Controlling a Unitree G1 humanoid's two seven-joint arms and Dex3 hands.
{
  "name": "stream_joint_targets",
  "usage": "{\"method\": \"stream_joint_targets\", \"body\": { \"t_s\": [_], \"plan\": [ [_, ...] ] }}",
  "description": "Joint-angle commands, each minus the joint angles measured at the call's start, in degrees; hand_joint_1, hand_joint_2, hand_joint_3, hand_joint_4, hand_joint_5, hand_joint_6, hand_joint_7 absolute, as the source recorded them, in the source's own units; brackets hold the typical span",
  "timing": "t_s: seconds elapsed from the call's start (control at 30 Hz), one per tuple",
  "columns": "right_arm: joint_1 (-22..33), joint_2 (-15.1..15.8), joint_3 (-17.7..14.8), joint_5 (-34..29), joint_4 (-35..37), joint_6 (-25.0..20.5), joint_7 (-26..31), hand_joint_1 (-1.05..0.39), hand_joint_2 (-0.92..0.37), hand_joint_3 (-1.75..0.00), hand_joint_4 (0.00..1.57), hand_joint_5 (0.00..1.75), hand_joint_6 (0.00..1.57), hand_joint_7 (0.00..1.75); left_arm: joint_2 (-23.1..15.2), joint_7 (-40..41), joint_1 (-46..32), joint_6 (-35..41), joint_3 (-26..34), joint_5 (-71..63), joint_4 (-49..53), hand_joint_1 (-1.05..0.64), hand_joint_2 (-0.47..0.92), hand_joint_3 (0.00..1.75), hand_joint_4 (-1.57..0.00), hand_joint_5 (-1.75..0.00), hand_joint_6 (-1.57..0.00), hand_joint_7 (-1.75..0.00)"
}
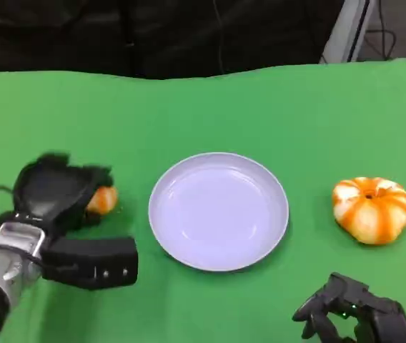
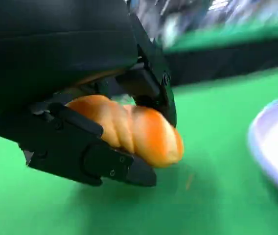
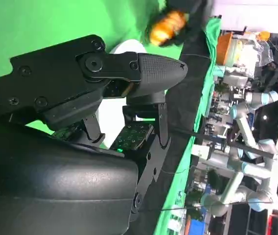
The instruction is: Grasp the bread from the table and place it into the plate.
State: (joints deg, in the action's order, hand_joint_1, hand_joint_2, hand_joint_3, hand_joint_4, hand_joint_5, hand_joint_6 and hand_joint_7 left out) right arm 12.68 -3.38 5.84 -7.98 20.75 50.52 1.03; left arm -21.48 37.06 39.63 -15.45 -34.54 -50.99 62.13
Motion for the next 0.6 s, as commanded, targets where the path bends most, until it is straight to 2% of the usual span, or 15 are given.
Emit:
{"method": "stream_joint_targets", "body": {
  "t_s": [0.03,0.27,0.33,0.47,0.6],
  "plan": [
    [0.0,0.6,-0.3,1.0,0.3,0.5,0.0,-0.68,-0.92,-0.44,0.84,1.56,0.90,1.20,-1.6,2.4,0.2,0.0,-0.8,-1.1,-1.1,-0.22,0.79,0.32,-0.83,-1.74,-0.68,-1.60],
    [0.0,0.7,-0.2,1.1,0.4,0.5,-0.1,-0.68,-0.92,-0.44,0.84,1.55,0.90,1.20,-1.7,2.5,0.2,0.1,-1.1,-0.9,-1.1,-0.22,0.79,0.32,-0.83,-1.75,-0.67,-1.62],
    [-0.1,0.6,-0.2,1.1,0.5,0.6,0.0,-0.68,-0.92,-0.44,0.84,1.55,0.90,1.20,-3.2,4.3,-1.0,-0.2,-0.8,-1.4,-4.5,-0.22,0.79,0.33,-0.82,-1.75,-0.65,-1.64],
    [-0.2,0.6,-0.2,1.2,0.6,0.6,-0.1,-0.68,-0.91,-0.45,0.85,1.55,0.90,1.20,-4.4,6.0,-2.1,-0.1,-0.8,-2.1,-7.4,-0.21,0.77,0.36,-0.83,-1.75,-0.75,-1.41],
    [-0.2,0.6,-0.2,1.2,0.6,0.6,-0.1,-0.68,-0.91,-0.46,0.85,1.55,0.90,1.20,-4.6,5.9,-2.4,0.0,-0.7,-2.2,-7.9,-0.21,0.76,0.37,-0.83,-1.75,-0.76,-1.37]
  ]
}}
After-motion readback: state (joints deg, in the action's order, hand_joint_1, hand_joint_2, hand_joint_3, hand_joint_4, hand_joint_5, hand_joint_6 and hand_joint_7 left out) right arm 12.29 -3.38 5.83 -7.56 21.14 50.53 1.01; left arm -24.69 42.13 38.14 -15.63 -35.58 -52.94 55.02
